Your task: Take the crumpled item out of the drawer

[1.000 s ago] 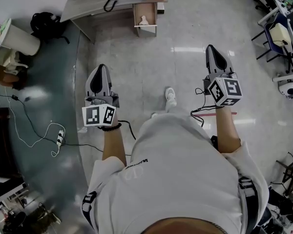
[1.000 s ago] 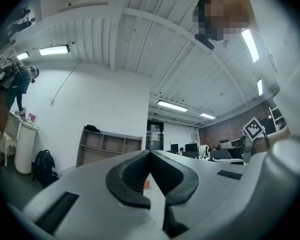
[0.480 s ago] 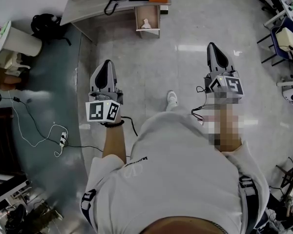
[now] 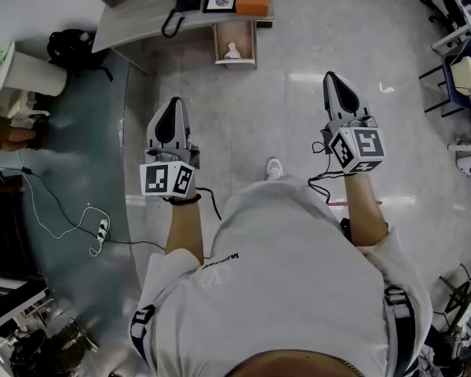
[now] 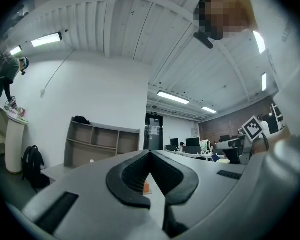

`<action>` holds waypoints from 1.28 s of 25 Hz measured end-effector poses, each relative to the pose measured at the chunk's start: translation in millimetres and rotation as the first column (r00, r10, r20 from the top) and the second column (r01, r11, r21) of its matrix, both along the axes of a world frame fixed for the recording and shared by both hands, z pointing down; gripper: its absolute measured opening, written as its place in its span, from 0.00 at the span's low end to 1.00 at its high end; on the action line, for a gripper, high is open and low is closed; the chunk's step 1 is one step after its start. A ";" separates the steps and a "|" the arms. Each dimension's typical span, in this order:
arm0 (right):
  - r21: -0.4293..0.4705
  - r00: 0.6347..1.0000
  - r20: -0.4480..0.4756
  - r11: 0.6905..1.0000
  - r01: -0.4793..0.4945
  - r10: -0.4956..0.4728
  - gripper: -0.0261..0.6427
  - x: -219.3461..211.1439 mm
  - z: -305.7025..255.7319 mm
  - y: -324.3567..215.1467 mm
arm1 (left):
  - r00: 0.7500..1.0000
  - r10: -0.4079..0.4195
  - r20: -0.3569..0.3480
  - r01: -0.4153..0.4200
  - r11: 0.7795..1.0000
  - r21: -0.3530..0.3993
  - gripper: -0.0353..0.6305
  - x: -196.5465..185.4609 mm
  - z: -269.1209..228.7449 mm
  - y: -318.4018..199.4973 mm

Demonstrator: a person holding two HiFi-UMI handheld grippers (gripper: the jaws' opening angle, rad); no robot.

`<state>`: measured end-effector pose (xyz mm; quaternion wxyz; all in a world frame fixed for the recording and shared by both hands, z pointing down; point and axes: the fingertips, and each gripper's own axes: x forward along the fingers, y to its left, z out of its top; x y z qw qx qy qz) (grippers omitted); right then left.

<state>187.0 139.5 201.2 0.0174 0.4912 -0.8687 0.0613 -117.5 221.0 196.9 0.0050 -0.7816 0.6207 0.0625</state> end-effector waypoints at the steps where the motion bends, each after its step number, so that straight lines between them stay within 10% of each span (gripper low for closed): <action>1: -0.004 1.000 0.002 1.000 0.006 -0.006 0.04 2.4 1.9 -9.6 | 1.000 -0.002 0.002 0.002 1.000 -0.002 0.05 4.3 0.6 -9.9; 20: -0.048 0.998 0.020 0.997 0.064 -0.063 0.04 25.2 28.6 -112.6 | 0.999 -0.045 0.001 0.046 0.999 -0.016 0.05 38.7 11.3 -99.6; 32: -0.020 0.993 -0.026 0.993 0.117 -0.117 0.04 -33.7 43.8 -165.3 | 1.000 -0.017 -0.005 0.017 0.999 -0.043 0.05 12.9 38.6 -167.3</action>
